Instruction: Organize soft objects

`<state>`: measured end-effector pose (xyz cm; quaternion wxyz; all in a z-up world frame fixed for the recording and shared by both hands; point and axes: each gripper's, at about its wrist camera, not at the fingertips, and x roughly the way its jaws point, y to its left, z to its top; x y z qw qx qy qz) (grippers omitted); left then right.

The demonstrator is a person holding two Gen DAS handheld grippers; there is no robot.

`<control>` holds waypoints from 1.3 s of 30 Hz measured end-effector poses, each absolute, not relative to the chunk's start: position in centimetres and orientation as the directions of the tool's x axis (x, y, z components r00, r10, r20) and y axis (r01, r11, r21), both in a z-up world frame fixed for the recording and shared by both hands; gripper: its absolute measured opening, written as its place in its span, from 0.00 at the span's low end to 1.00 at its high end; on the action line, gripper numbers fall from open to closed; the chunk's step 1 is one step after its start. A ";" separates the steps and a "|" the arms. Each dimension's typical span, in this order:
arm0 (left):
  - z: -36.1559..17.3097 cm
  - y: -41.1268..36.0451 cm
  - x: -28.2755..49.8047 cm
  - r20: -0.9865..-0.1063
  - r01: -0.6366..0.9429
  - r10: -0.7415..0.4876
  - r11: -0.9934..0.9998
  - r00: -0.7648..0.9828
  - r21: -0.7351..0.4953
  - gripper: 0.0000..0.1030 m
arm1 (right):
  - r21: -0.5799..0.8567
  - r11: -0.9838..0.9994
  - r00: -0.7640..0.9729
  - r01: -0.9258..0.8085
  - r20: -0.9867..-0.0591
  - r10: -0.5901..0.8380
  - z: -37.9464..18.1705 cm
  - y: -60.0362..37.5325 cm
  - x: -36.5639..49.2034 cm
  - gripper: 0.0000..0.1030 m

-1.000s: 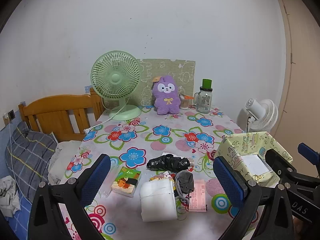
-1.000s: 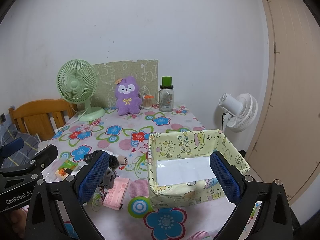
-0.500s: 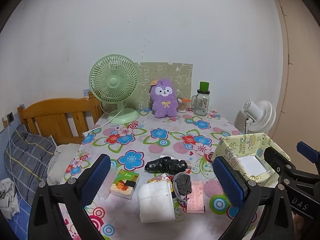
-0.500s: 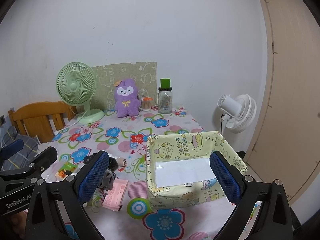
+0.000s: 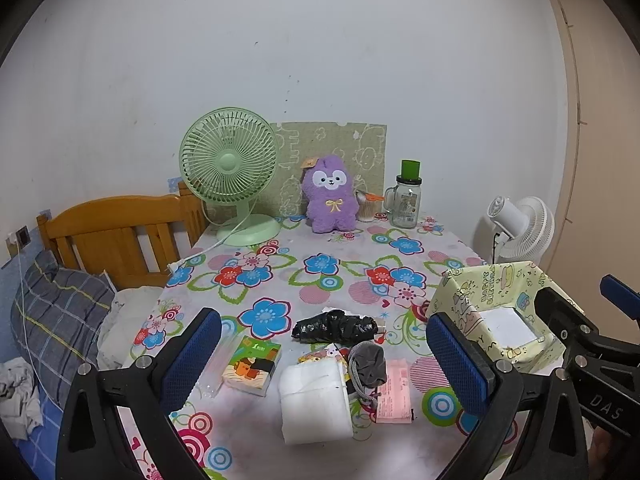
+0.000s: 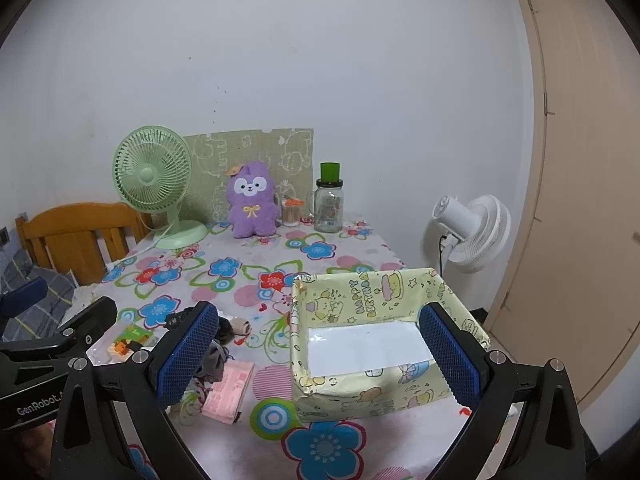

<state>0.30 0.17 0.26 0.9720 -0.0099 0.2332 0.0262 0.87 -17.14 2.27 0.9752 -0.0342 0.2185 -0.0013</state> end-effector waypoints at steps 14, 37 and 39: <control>0.2 0.2 0.3 -0.454 -0.057 0.048 0.998 0.890 -0.005 1.00 | -0.061 0.998 0.902 -0.013 -0.431 -0.014 2.3 -17.2 1.0 0.99; -0.5 0.3 0.6 -0.460 -0.053 0.048 0.999 0.886 0.003 1.00 | -0.058 0.998 0.895 -0.012 -0.447 -0.015 1.8 -16.8 1.6 0.99; -0.6 0.2 0.6 -0.461 -0.052 0.048 0.999 0.886 0.003 1.00 | -0.057 0.998 0.894 -0.013 -0.447 -0.014 1.7 -16.8 1.6 0.99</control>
